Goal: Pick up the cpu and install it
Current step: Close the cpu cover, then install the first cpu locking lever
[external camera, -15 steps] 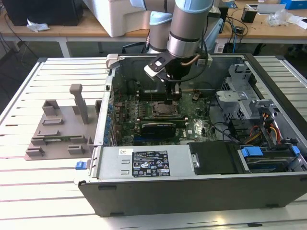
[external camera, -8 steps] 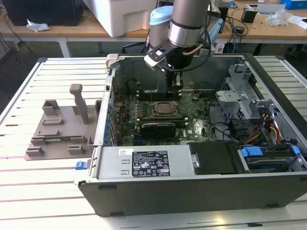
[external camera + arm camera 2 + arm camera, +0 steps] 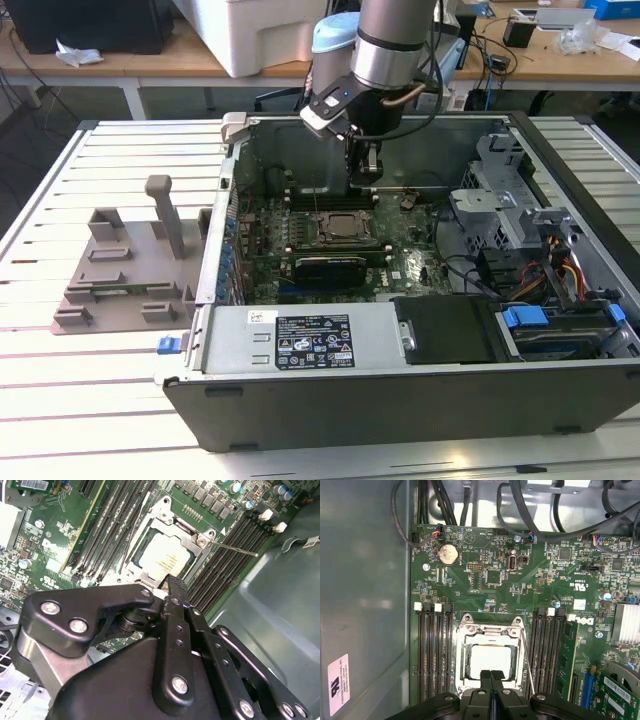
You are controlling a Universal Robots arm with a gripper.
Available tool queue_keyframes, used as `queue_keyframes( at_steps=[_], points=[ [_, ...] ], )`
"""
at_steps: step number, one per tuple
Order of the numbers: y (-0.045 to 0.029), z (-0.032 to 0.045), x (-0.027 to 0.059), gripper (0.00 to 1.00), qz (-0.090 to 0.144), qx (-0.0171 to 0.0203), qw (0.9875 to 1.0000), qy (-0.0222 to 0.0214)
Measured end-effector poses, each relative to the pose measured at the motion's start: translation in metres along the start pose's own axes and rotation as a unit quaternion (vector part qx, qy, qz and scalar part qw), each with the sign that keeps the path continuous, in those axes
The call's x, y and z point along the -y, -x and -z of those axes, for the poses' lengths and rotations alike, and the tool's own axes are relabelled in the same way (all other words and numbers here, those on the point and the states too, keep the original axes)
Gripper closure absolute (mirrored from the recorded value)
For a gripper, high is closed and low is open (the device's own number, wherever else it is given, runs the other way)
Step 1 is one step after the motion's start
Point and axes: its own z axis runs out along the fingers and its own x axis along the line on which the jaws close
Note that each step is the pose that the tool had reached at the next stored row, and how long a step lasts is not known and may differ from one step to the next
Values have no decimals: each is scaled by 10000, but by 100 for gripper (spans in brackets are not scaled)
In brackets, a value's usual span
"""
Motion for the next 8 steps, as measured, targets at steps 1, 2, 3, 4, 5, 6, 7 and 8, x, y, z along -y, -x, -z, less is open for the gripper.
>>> queue_keyframes(
  at_steps=[1,2,3,4,5,6,7,8],
  points=[
    [0,0,0,89,0,0,10000,0],
    [0,0,0,89,0,-1,10000,0],
    [0,0,0,89,0,0,10000,0],
    [0,1,0,89,0,0,10000,0],
    [0,1,0,89,0,0,10000,0],
    [0,1,0,89,0,0,10000,0],
    [0,2,0,89,0,0,10000,0],
    [0,2,0,89,0,0,10000,0]
  ],
)
